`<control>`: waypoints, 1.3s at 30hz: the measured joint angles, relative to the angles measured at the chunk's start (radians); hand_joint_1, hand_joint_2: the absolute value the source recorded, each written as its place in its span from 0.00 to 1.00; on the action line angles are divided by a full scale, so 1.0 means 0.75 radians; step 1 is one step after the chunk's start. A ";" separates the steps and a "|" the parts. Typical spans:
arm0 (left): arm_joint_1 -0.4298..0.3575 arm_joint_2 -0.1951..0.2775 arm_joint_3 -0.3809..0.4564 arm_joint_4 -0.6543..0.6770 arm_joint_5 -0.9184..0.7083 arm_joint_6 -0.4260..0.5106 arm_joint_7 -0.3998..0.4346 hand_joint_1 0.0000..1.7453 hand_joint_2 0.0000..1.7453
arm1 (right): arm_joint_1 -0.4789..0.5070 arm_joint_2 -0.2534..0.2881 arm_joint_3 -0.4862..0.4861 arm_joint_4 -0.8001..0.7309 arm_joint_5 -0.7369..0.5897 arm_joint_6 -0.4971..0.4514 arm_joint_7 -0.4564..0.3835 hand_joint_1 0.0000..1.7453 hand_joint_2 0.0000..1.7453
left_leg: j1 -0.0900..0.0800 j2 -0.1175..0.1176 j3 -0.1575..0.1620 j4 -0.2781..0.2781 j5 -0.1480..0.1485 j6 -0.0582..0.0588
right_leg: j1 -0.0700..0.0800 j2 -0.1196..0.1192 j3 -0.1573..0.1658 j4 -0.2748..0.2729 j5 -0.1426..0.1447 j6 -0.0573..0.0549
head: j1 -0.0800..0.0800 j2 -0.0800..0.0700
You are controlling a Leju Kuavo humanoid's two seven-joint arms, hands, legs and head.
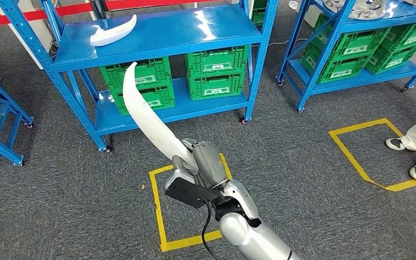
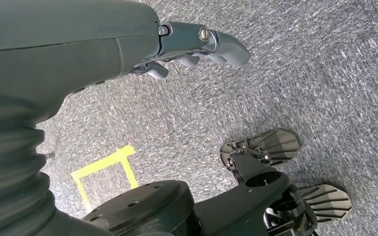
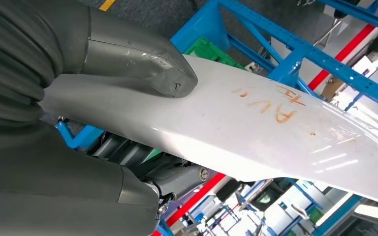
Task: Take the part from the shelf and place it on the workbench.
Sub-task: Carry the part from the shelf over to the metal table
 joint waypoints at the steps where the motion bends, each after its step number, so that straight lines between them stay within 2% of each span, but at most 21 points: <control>1: 0.000 0.000 0.000 0.000 0.000 0.000 -0.001 0.00 1.00 | 0.007 0.000 -0.005 -0.006 0.016 -0.003 -0.001 1.00 1.00 | -0.001 0.000 -0.001 0.001 -0.001 0.001 | -0.002 0.000 0.000 0.000 0.001 0.001 | 0.000 0.000; 6: 0.001 0.003 0.000 0.000 -0.007 0.000 -0.006 0.00 1.00 | 0.031 -0.001 -0.031 -0.012 0.067 -0.040 0.001 1.00 1.00 | -0.007 -0.001 -0.008 0.009 0.000 0.007 | -0.008 -0.002 -0.002 0.000 0.006 0.012 | -0.001 0.000; 9: 0.001 0.003 0.000 0.000 -0.009 0.000 -0.006 0.00 1.00 | 0.037 -0.003 -0.039 -0.013 0.070 -0.053 0.000 1.00 1.00 | 0.003 -0.004 0.000 -0.007 0.018 0.022 | -0.008 -0.005 -0.005 0.010 -0.004 0.024 | 0.000 0.000; 11: -0.001 0.002 0.000 0.000 -0.009 0.000 -0.006 0.00 1.00 | 0.040 -0.005 -0.042 -0.014 0.069 -0.060 -0.003 1.00 1.00 | 0.011 -0.010 0.004 -0.019 0.034 0.032 | -0.008 0.000 -0.044 0.108 -0.077 0.032 | 0.003 0.000; 13: 0.000 0.002 0.000 0.000 -0.009 0.000 -0.005 0.00 1.00 | 0.048 -0.009 -0.045 -0.014 0.069 -0.067 -0.004 1.00 1.00 | 0.012 -0.021 -0.009 -0.015 0.041 0.034 | -0.012 0.003 -0.116 0.296 -0.180 0.038 | 0.004 0.000; 15: 0.001 0.002 0.000 0.000 -0.009 0.000 -0.002 0.00 1.00 | 0.057 -0.011 -0.052 -0.013 0.069 -0.071 -0.004 1.00 1.00 | 0.014 -0.039 -0.023 -0.003 0.042 0.029 | -0.018 0.004 -0.145 0.392 -0.211 0.043 | 0.003 0.000; 16: 0.001 0.002 0.000 0.000 -0.009 0.000 0.000 0.00 1.00 | 0.060 -0.011 -0.056 -0.013 0.069 -0.072 -0.004 1.00 1.00 | 0.016 -0.051 -0.029 0.005 0.040 0.024 | -0.021 0.006 -0.118 0.357 -0.190 0.044 | 0.003 0.000; 17: 0.001 0.002 0.000 0.001 -0.009 0.000 0.002 0.00 1.00 | 0.060 -0.011 -0.058 -0.013 0.069 -0.073 -0.004 1.00 1.00 | 0.020 -0.064 -0.034 0.014 0.038 0.017 | -0.026 0.015 -0.065 0.273 -0.153 0.046 | 0.003 0.000; 19: -0.001 0.003 0.000 0.000 -0.008 0.000 0.005 0.00 1.00 | 0.060 -0.010 -0.061 -0.014 0.071 -0.074 -0.005 1.00 1.00 | 0.024 -0.090 -0.045 0.033 0.031 -0.003 | -0.034 0.060 0.033 0.107 -0.114 0.046 | 0.004 0.000; 21: -0.003 0.004 0.000 -0.001 -0.008 0.000 0.009 0.00 1.00 | 0.061 -0.009 -0.063 -0.014 0.073 -0.075 -0.004 1.00 1.00 | 0.024 -0.110 -0.057 0.040 0.030 -0.023 | -0.033 0.084 0.060 0.055 -0.117 0.032 | 0.004 0.000; 23: -0.002 0.005 0.000 -0.001 -0.008 0.000 0.013 0.00 1.00 | 0.060 -0.007 -0.064 -0.015 0.074 -0.076 -0.004 1.00 1.00 | 0.026 -0.124 -0.065 0.034 0.035 -0.041 | -0.029 0.060 0.058 0.054 -0.112 0.007 | 0.004 0.000; 25: -0.001 0.006 0.000 0.000 -0.007 0.000 0.015 0.00 1.00 | 0.057 -0.002 -0.064 -0.015 0.075 -0.076 -0.003 1.00 1.00 | 0.026 -0.091 -0.085 0.067 0.009 -0.054 | -0.030 0.034 0.059 0.048 -0.108 -0.015 | -0.001 0.000; 27: -0.004 0.007 0.000 0.000 -0.006 0.000 0.015 0.00 1.00 | 0.056 0.002 -0.064 -0.014 0.076 -0.076 -0.003 1.00 1.00 | 0.024 -0.035 -0.144 0.201 -0.070 -0.062 | -0.029 0.005 0.058 0.045 -0.106 -0.029 | -0.007 0.000; 29: -0.005 0.006 0.000 0.000 -0.006 0.000 0.014 0.00 1.00 | 0.057 0.003 -0.065 -0.013 0.077 -0.076 -0.002 1.00 1.00 | 0.025 -0.013 -0.217 0.367 -0.144 -0.066 | -0.024 -0.029 0.055 0.045 -0.107 -0.034 | -0.008 0.000; 30: -0.005 0.006 0.000 0.000 -0.007 0.000 0.014 0.00 1.00 | 0.057 0.003 -0.065 -0.012 0.078 -0.076 0.000 1.00 1.00 | 0.025 -0.011 -0.230 0.403 -0.150 -0.066 | -0.021 -0.045 0.055 0.045 -0.107 -0.035 | -0.008 0.000; 31: -0.004 0.006 0.000 0.000 -0.009 0.000 0.014 0.00 1.00 | 0.057 0.003 -0.065 -0.012 0.079 -0.077 0.002 1.00 1.00 | 0.024 -0.007 -0.217 0.386 -0.129 -0.064 | -0.019 -0.061 0.055 0.045 -0.107 -0.035 | -0.008 0.000; 33: -0.005 0.006 0.000 0.000 -0.012 0.000 0.015 0.00 1.00 | 0.057 0.003 -0.066 -0.012 0.083 -0.081 0.009 1.00 1.00 | 0.020 0.025 -0.125 0.216 -0.044 -0.052 | -0.015 -0.090 0.058 0.046 -0.108 -0.034 | -0.008 0.000; 35: -0.009 0.006 0.000 0.000 -0.015 0.000 0.016 0.00 1.00 | 0.057 0.003 -0.069 -0.013 0.088 -0.086 0.014 1.00 1.00 | 0.008 0.073 -0.046 0.061 0.007 -0.036 | -0.009 -0.115 0.061 0.046 -0.108 -0.027 | -0.008 0.000; 36: -0.010 0.006 0.000 -0.001 -0.016 0.000 0.017 0.00 1.00 | 0.057 0.003 -0.071 -0.013 0.090 -0.089 0.015 1.00 1.00 | 0.002 0.084 -0.035 0.030 0.013 -0.029 | -0.007 -0.126 0.062 0.046 -0.107 -0.021 | -0.007 0.000; 38: -0.008 0.006 0.000 -0.001 -0.017 0.000 0.017 0.00 1.00 | 0.059 0.004 -0.075 -0.014 0.094 -0.092 0.017 1.00 1.00 | 0.000 0.060 -0.040 0.022 0.019 -0.017 | -0.005 -0.147 0.066 0.042 -0.106 -0.007 | -0.007 0.000; 39: -0.006 0.005 0.000 0.000 -0.017 0.000 0.018 0.00 1.00 | 0.059 0.004 -0.077 -0.015 0.096 -0.093 0.018 1.00 1.00 | 0.003 0.046 -0.040 0.018 0.024 -0.010 | -0.007 -0.141 0.068 0.045 -0.111 0.001 | -0.006 0.000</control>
